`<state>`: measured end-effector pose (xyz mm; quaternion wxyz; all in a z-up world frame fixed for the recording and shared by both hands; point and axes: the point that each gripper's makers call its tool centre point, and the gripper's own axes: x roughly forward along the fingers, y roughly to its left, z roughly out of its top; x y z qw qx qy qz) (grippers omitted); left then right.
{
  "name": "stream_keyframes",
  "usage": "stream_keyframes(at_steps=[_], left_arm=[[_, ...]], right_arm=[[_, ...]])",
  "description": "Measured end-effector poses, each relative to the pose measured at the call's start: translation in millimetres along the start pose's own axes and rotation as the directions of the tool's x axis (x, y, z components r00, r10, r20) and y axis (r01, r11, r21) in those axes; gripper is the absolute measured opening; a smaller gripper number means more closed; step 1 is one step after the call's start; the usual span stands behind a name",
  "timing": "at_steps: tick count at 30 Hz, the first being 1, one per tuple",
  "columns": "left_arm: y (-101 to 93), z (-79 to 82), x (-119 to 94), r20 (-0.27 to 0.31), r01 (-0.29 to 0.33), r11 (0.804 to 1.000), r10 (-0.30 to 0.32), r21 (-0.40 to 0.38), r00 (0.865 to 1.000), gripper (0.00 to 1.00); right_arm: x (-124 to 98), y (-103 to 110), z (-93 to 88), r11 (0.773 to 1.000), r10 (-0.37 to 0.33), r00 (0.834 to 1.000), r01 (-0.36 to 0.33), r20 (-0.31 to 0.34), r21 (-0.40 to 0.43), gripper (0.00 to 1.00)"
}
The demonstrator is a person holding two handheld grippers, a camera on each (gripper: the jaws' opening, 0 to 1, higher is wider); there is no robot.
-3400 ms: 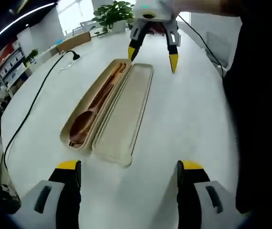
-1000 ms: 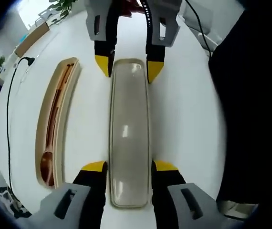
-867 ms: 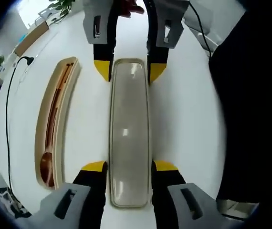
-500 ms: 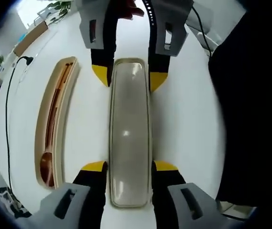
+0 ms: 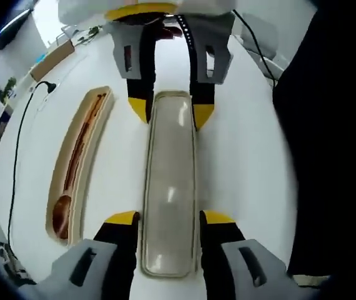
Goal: Arrange the utensils inside the cutlery case until each visible utensil rests in its matching compartment.
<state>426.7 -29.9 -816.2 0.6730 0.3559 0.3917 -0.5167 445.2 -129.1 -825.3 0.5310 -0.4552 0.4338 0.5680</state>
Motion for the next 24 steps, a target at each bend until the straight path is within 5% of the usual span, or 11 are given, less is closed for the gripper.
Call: stream_keyframes(at_steps=[3,6,12,16,21,24], left_arm=[[-0.7,2.3,-10.3,0.076,-0.056,0.998,0.058,-0.028,0.995,0.41],[-11.0,14.6,-21.4,0.222,-0.073,0.992,0.094,-0.103,0.971,0.49],[-14.0,2.3,-28.0,0.25,-0.207,0.972,0.228,-0.108,0.941,0.52],[-9.3,-5.6,-31.4,0.236,-0.293,0.956,0.292,-0.033,0.927,0.52],[7.2,-9.3,-40.4,0.233,-0.415,0.908,0.392,0.056,0.89,0.51],[9.0,-14.7,-36.9,0.207,-0.422,0.895,0.391,0.142,0.897,0.51]], right_arm=[[-0.1,-0.7,0.6,1.0,0.004,1.0,-0.004,0.003,0.002,0.33],[-0.3,-1.1,1.0,1.0,0.011,1.0,-0.011,-0.001,0.009,0.33],[-2.3,-2.0,0.7,0.998,0.044,0.999,-0.045,0.022,0.033,0.33],[-3.6,-2.3,2.3,0.992,0.081,0.995,-0.086,0.062,0.088,0.33],[-5.6,-2.8,2.7,0.984,0.121,0.987,-0.134,0.106,0.119,0.33],[-7.3,-1.8,4.5,0.974,0.141,0.977,-0.165,0.161,0.153,0.33]])
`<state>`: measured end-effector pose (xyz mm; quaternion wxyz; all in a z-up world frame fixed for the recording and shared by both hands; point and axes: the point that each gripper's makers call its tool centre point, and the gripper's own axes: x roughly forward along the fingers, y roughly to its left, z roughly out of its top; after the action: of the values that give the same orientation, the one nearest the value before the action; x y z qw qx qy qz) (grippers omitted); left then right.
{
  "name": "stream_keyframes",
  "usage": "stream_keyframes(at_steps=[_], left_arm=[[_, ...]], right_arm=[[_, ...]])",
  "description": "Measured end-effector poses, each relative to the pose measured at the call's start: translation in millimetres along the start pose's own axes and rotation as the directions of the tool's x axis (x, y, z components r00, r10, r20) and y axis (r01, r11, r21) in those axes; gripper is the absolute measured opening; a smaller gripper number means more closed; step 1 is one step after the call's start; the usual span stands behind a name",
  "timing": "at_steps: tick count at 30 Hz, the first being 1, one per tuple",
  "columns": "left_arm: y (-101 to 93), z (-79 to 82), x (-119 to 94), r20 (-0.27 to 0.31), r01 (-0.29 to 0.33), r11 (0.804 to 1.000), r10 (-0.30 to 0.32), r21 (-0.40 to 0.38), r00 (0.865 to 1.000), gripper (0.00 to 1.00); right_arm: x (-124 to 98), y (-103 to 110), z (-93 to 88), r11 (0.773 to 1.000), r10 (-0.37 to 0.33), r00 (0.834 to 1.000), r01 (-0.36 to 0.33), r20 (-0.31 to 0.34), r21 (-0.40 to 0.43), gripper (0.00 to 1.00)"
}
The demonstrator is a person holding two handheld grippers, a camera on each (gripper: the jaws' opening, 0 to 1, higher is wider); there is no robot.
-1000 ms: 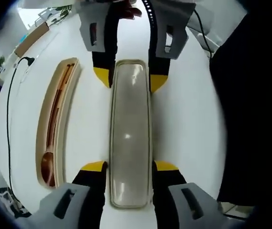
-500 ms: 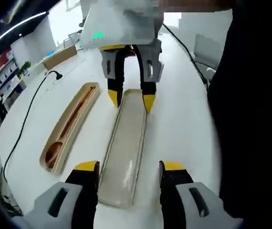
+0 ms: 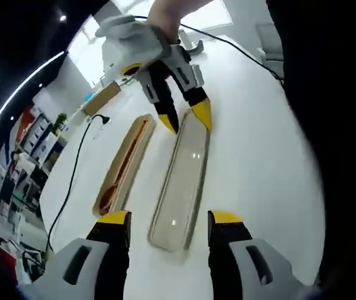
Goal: Arrange the utensils inside the cutlery case until each visible utensil rests in its matching compartment.
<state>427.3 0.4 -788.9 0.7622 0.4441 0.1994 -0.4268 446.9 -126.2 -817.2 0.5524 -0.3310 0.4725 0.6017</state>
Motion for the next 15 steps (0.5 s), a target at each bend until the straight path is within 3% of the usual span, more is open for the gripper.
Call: stream_keyframes(at_steps=[5,6,9,13,15], left_arm=[[-8.4,-2.9,5.1,-0.017,0.043,0.997,-0.042,0.06,0.999,0.5],[-7.5,0.7,6.0,0.002,0.041,0.996,-0.041,0.083,0.999,0.49],[-7.2,0.4,8.3,-0.005,0.052,0.995,-0.052,0.087,0.999,0.47],[-1.5,-1.3,13.0,-0.033,0.06,0.98,-0.055,0.188,0.998,0.41],[-0.4,-1.0,14.5,-0.031,0.065,0.979,-0.06,0.191,0.998,0.4]], right_arm=[[-1.5,0.3,1.0,0.998,0.021,0.998,-0.024,0.056,0.051,0.33],[-1.5,0.9,2.1,0.997,0.027,0.997,-0.032,0.072,0.071,0.33],[-2.8,0.4,2.6,0.993,0.047,0.992,-0.059,0.113,0.1,0.33],[-3.8,-0.4,4.5,0.986,0.075,0.987,-0.094,0.142,0.135,0.33],[-4.6,-0.6,6.6,0.977,0.09,0.981,-0.121,0.173,0.177,0.33]])
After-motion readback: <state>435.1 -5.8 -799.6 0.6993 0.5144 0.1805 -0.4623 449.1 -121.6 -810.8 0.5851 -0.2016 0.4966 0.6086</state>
